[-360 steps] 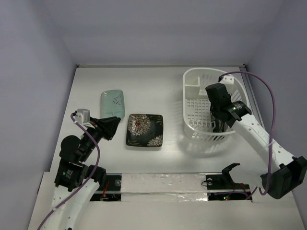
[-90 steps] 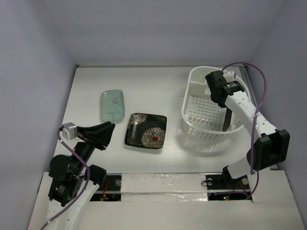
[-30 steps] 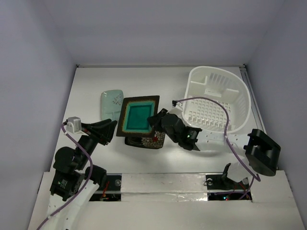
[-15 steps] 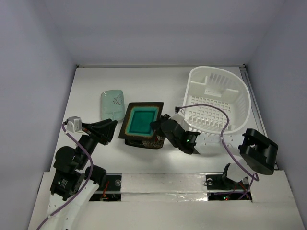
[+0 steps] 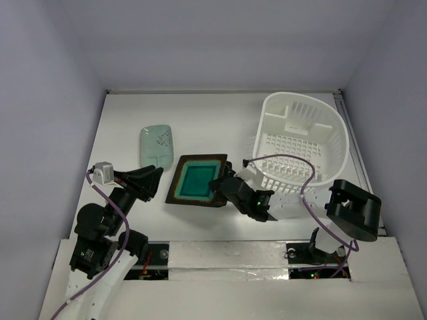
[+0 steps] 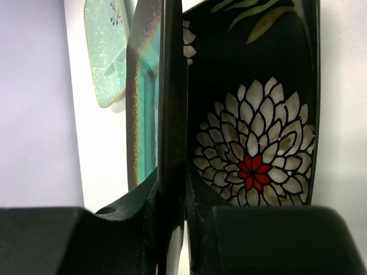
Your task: Unload the plates from the dish rack
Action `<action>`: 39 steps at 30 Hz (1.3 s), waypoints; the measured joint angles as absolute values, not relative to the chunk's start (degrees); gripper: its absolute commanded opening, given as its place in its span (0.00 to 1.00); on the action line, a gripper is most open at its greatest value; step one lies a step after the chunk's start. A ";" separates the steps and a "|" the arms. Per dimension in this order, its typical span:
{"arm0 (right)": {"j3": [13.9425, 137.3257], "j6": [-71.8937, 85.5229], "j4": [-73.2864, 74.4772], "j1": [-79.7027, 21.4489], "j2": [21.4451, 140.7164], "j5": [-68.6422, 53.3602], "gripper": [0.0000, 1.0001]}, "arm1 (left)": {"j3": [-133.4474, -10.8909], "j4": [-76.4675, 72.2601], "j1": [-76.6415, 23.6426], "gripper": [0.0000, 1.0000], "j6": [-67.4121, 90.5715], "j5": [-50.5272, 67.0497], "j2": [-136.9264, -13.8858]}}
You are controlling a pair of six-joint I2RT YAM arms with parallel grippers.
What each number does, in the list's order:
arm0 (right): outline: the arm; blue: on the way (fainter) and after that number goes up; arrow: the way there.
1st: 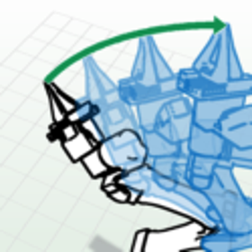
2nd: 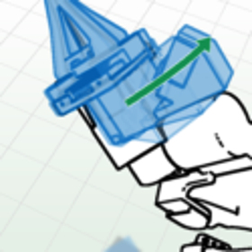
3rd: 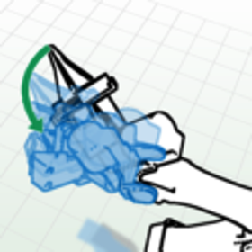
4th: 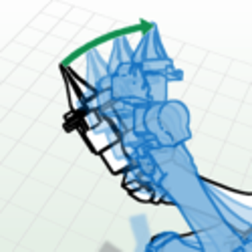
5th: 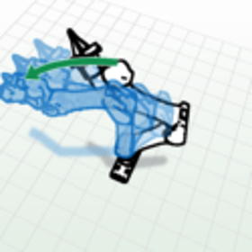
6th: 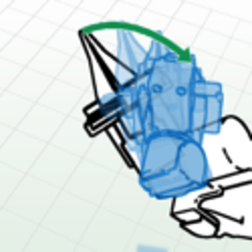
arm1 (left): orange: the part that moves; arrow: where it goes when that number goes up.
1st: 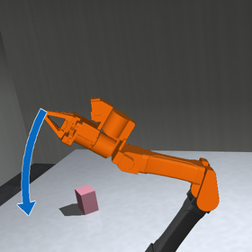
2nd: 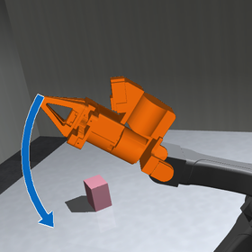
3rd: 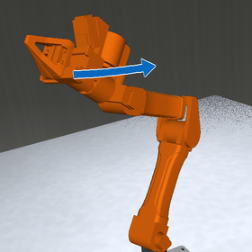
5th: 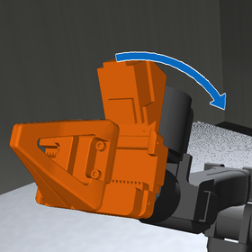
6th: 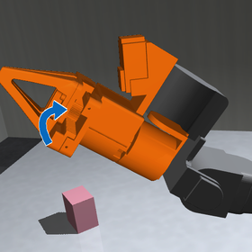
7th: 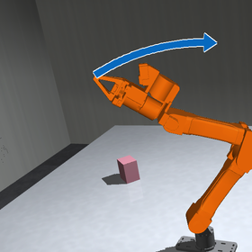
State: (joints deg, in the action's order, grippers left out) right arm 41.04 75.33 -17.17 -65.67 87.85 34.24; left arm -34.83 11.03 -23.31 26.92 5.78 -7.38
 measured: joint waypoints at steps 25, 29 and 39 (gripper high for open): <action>44.84 79.50 -5.72 -66.11 88.95 36.99 0.85 | -34.83 11.03 -23.31 0.36 26.92 5.87 -7.14; 50.81 77.01 3.14 -66.08 89.08 38.81 0.87 | -34.83 11.03 -23.31 0.36 26.92 5.91 -6.72; 66.04 71.02 21.74 -66.11 100.18 42.09 0.94 | -34.83 11.03 -23.31 0.36 26.92 6.02 -6.15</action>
